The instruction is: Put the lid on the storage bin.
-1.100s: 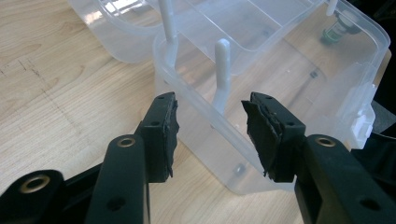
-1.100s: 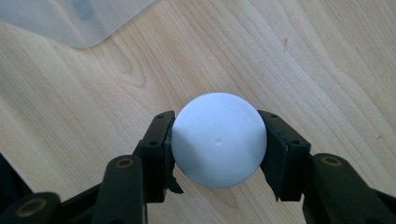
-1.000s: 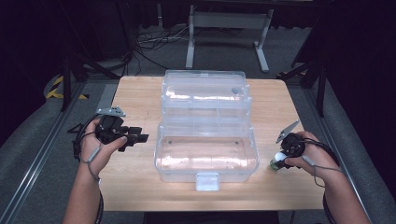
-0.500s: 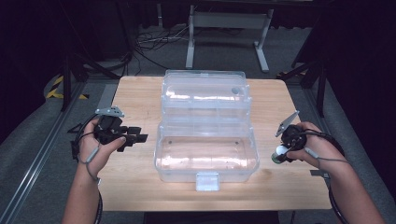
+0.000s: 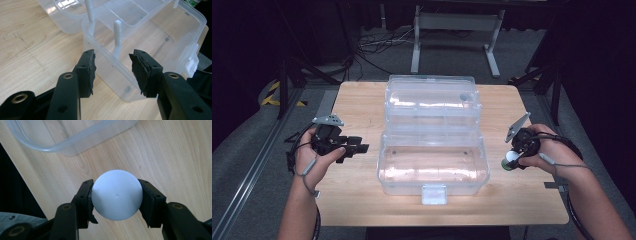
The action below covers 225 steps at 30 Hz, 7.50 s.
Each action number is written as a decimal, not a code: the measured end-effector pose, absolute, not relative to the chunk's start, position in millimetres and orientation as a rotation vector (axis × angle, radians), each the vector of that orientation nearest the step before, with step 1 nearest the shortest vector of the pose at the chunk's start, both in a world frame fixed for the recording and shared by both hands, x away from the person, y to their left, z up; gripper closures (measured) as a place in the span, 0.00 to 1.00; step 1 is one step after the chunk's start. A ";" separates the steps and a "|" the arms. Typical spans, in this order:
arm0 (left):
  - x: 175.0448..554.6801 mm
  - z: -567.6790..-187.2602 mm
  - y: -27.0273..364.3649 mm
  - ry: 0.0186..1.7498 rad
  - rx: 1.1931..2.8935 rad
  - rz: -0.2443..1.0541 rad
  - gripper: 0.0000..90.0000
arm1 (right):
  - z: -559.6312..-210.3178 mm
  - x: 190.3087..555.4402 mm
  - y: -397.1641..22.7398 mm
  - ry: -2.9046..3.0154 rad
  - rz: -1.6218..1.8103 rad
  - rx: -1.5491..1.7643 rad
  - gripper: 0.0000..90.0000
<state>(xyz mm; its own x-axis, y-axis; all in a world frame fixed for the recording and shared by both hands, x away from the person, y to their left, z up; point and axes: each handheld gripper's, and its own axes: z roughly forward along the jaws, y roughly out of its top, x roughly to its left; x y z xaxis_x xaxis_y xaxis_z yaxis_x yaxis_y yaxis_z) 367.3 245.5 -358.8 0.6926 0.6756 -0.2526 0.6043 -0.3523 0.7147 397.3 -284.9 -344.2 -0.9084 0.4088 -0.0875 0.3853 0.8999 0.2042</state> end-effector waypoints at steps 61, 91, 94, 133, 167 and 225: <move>368.7 -362.3 245.0 0.975 2.084 0.088 0.60 | -298.6 384.3 -193.0 3.017 0.289 0.187 0.56; 368.2 -362.1 245.6 0.977 2.086 0.091 0.59 | -337.5 392.0 -165.8 3.086 0.191 0.086 0.56; 368.2 -362.1 245.5 0.977 2.085 0.091 0.59 | -340.3 392.6 -165.0 3.093 0.179 0.087 0.56; 369.7 -364.9 246.1 0.984 2.094 0.073 0.59 | -392.8 404.0 -155.6 3.174 0.022 0.070 0.56; 369.8 -365.2 246.1 0.985 2.103 0.073 0.58 | -415.6 404.9 -151.5 3.197 -0.056 0.041 0.56; 363.4 -363.0 206.3 0.818 2.188 -0.007 0.59 | -330.2 404.3 -187.4 2.991 0.522 0.279 0.58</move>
<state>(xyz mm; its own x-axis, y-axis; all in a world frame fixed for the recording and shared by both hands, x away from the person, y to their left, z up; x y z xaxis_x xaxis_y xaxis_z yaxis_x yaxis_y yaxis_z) 363.4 206.3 -363.0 0.7924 0.5530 -0.2576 0.5574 -0.4848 0.6740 404.3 -187.4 -330.2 -0.9790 0.1953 -0.0594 0.1636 0.9247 0.3438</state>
